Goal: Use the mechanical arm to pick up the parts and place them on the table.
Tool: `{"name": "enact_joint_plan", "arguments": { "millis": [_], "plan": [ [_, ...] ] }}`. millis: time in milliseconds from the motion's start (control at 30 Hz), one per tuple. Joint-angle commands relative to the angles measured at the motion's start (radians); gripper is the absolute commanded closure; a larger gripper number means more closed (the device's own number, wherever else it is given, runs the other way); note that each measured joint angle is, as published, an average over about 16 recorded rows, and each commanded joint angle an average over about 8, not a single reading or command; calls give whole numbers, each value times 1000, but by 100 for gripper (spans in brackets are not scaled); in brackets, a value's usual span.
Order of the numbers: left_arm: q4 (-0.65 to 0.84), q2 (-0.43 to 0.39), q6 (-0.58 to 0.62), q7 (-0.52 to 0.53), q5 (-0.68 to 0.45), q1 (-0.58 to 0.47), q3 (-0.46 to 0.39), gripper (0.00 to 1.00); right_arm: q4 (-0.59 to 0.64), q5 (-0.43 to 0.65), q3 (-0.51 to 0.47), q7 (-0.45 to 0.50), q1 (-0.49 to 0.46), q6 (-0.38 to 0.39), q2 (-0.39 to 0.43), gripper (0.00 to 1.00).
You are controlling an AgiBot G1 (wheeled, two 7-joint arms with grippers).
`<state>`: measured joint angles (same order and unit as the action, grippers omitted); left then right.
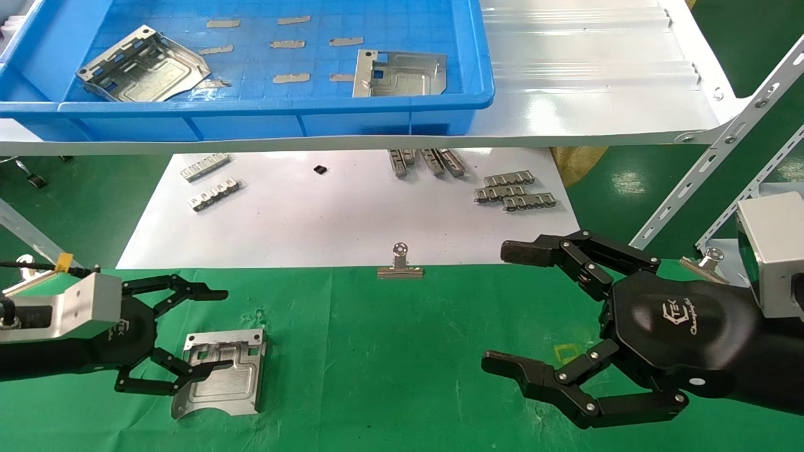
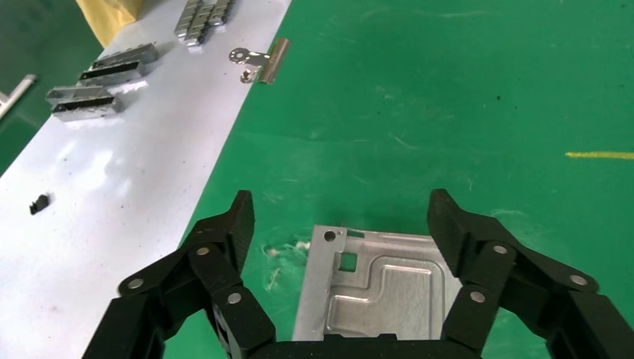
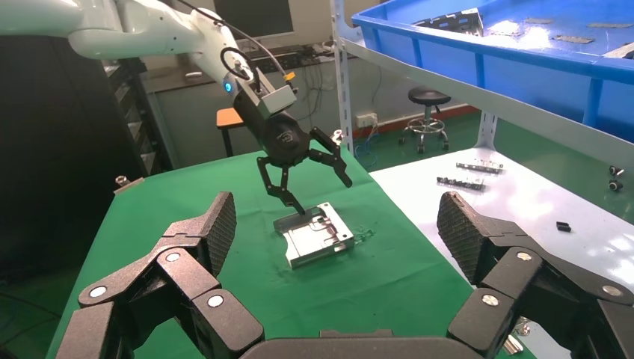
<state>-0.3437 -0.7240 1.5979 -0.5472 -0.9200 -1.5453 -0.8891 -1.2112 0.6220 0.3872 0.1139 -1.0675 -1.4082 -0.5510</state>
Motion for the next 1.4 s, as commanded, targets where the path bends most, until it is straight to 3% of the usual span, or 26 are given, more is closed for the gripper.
{"name": "enact_joint_plan", "arguments": {
  "millis": [33, 1400],
  "plan": [
    [-3, 0, -1, 0, -2, 0, 2, 0, 0, 0, 0, 0, 0, 0, 0, 0],
    [-655, 78, -71, 511, 131, 327, 424, 0, 0, 0, 0, 0, 0, 0, 0, 0]
  ]
}}
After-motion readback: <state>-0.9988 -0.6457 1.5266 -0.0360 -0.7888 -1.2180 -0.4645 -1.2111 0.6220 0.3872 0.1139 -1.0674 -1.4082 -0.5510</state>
